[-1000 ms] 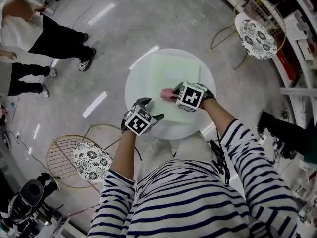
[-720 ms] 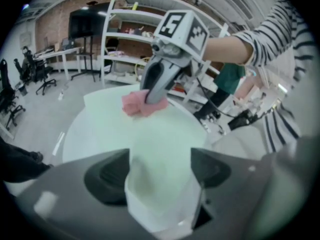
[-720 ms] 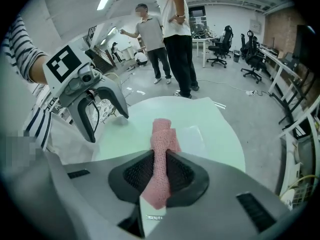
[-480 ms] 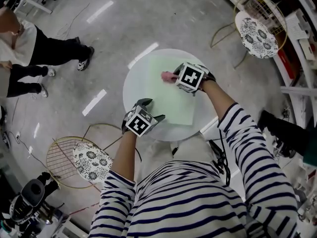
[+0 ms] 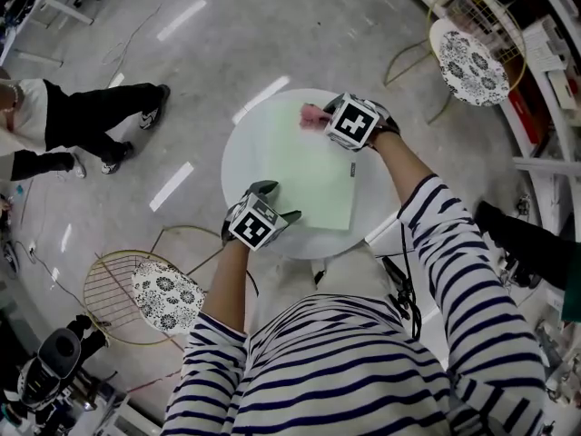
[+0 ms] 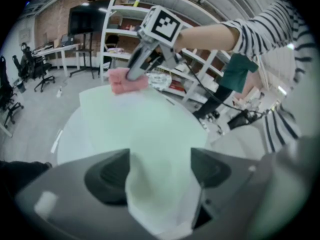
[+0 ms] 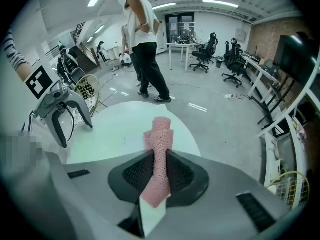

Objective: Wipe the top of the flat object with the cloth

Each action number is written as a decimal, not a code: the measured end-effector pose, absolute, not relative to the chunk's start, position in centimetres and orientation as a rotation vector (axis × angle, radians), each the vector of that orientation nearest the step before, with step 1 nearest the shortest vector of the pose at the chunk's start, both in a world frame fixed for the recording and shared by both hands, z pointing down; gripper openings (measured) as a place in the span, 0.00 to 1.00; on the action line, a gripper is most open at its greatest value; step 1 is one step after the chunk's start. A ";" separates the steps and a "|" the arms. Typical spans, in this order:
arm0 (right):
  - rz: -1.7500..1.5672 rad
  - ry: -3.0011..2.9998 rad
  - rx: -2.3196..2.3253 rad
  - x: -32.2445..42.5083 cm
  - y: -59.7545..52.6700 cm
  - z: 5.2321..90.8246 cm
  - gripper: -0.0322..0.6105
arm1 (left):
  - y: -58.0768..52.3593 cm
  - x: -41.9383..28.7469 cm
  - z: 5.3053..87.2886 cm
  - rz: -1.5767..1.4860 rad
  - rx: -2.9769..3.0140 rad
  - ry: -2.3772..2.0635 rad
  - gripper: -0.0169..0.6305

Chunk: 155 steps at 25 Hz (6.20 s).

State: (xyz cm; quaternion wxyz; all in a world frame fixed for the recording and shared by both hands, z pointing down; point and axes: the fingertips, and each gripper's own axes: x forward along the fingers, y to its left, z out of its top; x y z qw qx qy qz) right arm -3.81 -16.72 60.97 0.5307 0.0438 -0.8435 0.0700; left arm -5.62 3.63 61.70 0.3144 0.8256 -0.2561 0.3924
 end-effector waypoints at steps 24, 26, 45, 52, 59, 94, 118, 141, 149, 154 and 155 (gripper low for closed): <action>0.151 -1.948 0.089 2.6 -9.8 61.3 0.13 | 3.7 -5.7 62.0 1.079 2.169 -0.645 0.60; 0.169 -1.952 0.072 2.7 -8.3 61.3 0.13 | 3.6 -5.6 62.1 1.080 2.177 -0.644 0.60; 0.322 -1.929 -0.258 3.7 9.1 61.2 0.13 | 3.5 -5.7 62.2 1.107 2.171 -0.644 0.60; 0.444 -1.953 -0.270 4.8 7.8 59.9 0.13 | 2.1 -6.1 60.6 1.100 2.211 -0.667 0.60; 0.453 -2.021 0.328 8.4 -8.6 60.8 0.13 | -1.8 -5.5 60.4 1.158 2.234 -0.661 0.60; 0.421 -1.864 0.327 9.4 -12.5 66.2 0.13 | -6.1 -3.7 64.8 1.545 2.070 -0.733 0.60; 0.606 -1.848 0.053 9.4 9.7 63.9 0.13 | -6.5 -3.2 65.0 1.535 2.079 -0.710 0.60; 0.570 -1.806 0.351 10.4 -1.4 65.0 0.13 | -3.0 -6.4 64.8 1.507 1.893 -0.738 0.67; 0.450 -1.818 0.494 9.1 -10.6 65.4 0.13 | -1.5 -6.4 65.0 1.460 1.838 -0.762 0.69; 0.466 -1.869 0.514 7.9 -13.5 65.3 0.13 | -2.4 -6.3 65.0 1.445 1.816 -0.768 0.69; 0.469 -1.871 0.504 7.9 -13.4 65.4 0.13 | -2.6 -6.3 65.0 1.444 1.811 -0.768 0.69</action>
